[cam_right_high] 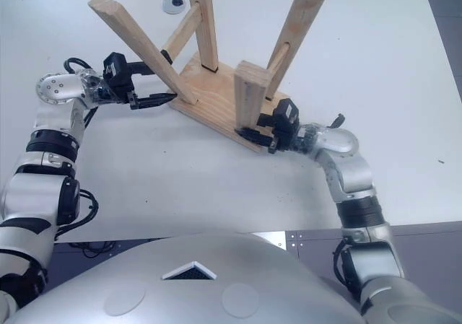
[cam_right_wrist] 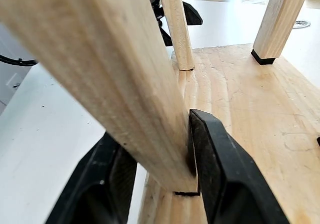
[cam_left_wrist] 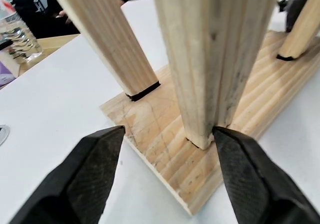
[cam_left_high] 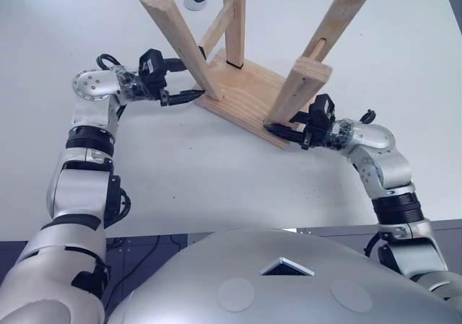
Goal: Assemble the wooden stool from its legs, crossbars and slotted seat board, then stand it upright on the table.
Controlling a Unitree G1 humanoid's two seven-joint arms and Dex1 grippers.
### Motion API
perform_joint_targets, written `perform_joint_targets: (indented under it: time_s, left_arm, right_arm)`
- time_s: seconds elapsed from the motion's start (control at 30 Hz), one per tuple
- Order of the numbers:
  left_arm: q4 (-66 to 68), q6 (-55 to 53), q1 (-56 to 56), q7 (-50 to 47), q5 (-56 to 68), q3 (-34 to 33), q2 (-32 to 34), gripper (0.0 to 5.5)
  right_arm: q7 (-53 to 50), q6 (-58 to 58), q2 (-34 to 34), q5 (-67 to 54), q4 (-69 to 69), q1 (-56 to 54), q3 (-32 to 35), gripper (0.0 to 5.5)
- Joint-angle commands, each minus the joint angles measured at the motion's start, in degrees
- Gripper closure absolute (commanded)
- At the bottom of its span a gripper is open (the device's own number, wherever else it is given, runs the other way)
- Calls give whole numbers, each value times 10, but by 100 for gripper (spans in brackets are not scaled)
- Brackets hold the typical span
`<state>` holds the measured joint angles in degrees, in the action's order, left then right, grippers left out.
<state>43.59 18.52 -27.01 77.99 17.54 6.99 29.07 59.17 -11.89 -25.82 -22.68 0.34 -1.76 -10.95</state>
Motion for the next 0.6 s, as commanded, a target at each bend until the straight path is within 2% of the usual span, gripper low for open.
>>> perform_joint_targets:
  time_s: [0.03,0.17,0.27,0.33,0.4,0.5,0.53,0.6]
  left_arm:
    - [-287,-162,141,68,92,37,38,226]
    - [-454,-407,157,47,229,28,96,285]
    - [-490,-607,141,55,318,17,168,323]
    - [-494,-660,144,58,314,27,199,359]
    - [-483,-690,144,38,299,36,206,390]
    - [-460,-768,128,14,318,29,205,446]
    - [-436,-800,112,-3,321,23,199,451]
    - [-383,-840,80,-30,317,16,185,451]
  right_arm:
    - [15,-52,-13,-25,30,-17,21,403]
    - [11,-190,-26,-116,-18,-33,65,403]
    - [6,-388,-96,-211,-105,-47,74,403]
    - [-19,-522,-117,-278,-125,-68,94,403]
    - [-61,-649,-98,-327,-103,-106,130,404]
    - [-138,-757,-24,-292,0,-181,194,411]
    - [-158,-776,-6,-271,42,-206,209,371]
    - [-186,-798,11,-252,83,-234,224,337]
